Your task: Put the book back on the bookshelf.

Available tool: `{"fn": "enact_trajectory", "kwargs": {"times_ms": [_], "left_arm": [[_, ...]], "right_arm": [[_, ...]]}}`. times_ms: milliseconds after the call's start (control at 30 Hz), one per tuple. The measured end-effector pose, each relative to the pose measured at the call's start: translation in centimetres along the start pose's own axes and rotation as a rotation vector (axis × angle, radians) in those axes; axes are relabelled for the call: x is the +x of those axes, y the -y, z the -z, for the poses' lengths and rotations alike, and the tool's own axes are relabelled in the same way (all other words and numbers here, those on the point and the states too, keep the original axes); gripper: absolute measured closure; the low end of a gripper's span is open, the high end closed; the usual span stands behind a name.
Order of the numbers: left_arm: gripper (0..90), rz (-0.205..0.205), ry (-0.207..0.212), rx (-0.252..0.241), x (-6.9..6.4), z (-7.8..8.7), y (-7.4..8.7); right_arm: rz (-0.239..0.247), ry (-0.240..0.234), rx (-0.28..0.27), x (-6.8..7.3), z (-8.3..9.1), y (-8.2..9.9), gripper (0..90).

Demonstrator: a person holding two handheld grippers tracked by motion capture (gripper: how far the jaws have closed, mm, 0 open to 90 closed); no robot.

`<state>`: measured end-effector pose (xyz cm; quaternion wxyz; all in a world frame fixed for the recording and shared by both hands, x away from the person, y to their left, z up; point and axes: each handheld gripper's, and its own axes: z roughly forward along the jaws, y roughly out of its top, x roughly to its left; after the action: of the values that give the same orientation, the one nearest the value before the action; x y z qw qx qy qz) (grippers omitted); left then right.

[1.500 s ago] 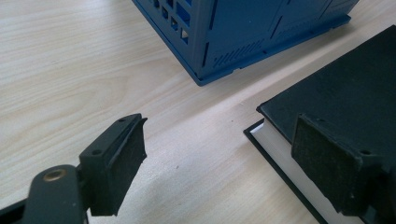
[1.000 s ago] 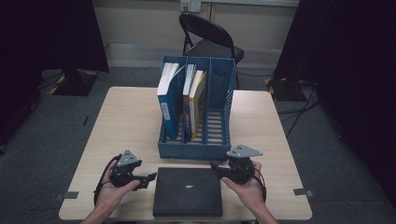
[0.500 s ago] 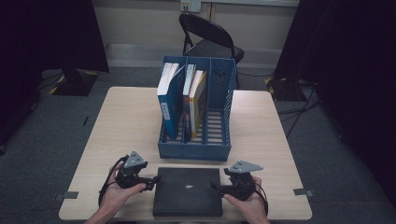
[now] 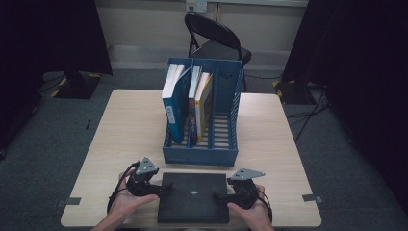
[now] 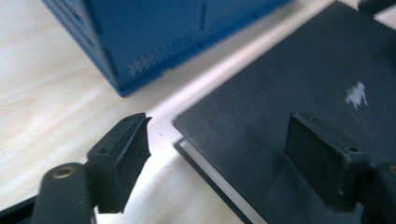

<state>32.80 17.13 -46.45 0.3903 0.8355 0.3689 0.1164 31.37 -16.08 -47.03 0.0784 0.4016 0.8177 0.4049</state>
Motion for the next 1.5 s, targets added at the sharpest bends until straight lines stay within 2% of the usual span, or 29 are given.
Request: {"fn": "enact_trajectory", "kwargs": {"times_ms": [67, 200, 267, 333, 400, 533, 600, 667, 733, 867, 1000, 1100, 1200, 1333, 1500], "left_arm": [[22.4, -0.019, 0.012, -0.004, -0.2, -0.2, -0.1], [23.3, -0.046, 0.034, -0.018, -0.4, -0.5, -0.1], [22.2, -0.038, 0.036, -0.019, -0.4, -0.6, -0.1], [21.8, -0.032, 0.04, -0.018, -0.4, -0.6, -0.1], [21.2, -0.046, 0.054, -0.024, -0.1, -0.7, -0.1], [20.8, -0.039, 0.073, -0.028, 0.1, -0.8, -0.1], [21.1, -0.05, 0.088, -0.025, 0.4, -0.7, -0.1], [21.0, -0.03, 0.091, -0.011, 0.6, -0.8, -0.2], [20.6, 0.011, 0.114, 0.005, 1.0, -1.0, -0.3], [20.7, 0.03, 0.122, 0.026, 1.2, -0.9, -0.4], [21.8, 0.03, 0.118, 0.023, 1.5, -0.8, -0.4], [32.5, 0.017, 0.137, 0.008, 1.4, -0.7, -0.4], [32.6, 0.007, 0.15, 0.013, 1.2, -0.7, -0.5], [34.5, -0.007, 0.168, 0.014, 0.9, -0.7, -0.5], [37.4, -0.002, 0.165, 0.012, 1.1, -0.5, -0.4]], "right_arm": [[-0.022, -0.026, 0.004, -0.2, -0.1, 0.1, 20.7], [-0.031, -0.026, 0.009, 0.1, -0.2, 0.2, 17.7], [-0.041, -0.053, 0.021, 0.0, -0.3, 0.2, 17.7], [-0.044, -0.061, 0.029, 0.0, -0.5, 0.1, 17.5], [-0.043, -0.059, 0.036, 0.0, -0.5, 0.0, 17.5], [-0.035, -0.056, 0.042, 0.1, -0.5, -0.1, 17.5], [-0.033, -0.055, 0.044, 0.1, -0.5, -0.2, 17.5], [-0.029, -0.055, 0.043, 0.1, -0.6, -0.2, 17.5], [-0.02, -0.06, 0.044, 0.0, -0.7, -0.4, 17.5], [-0.001, -0.073, 0.045, 0.0, -1.1, -0.7, 17.5], [0.024, -0.099, 0.051, 0.0, -1.9, -1.4, 17.5], [0.047, -0.121, 0.057, 0.1, -2.7, -2.1, 17.4], [0.056, -0.134, 0.061, 0.3, -3.3, -2.6, 17.4], [0.084, -0.16, 0.061, 1.1, -5.1, -3.9, 17.1], [0.08, -0.144, 0.052, 1.9, -6.1, -4.6, 15.7]]}}
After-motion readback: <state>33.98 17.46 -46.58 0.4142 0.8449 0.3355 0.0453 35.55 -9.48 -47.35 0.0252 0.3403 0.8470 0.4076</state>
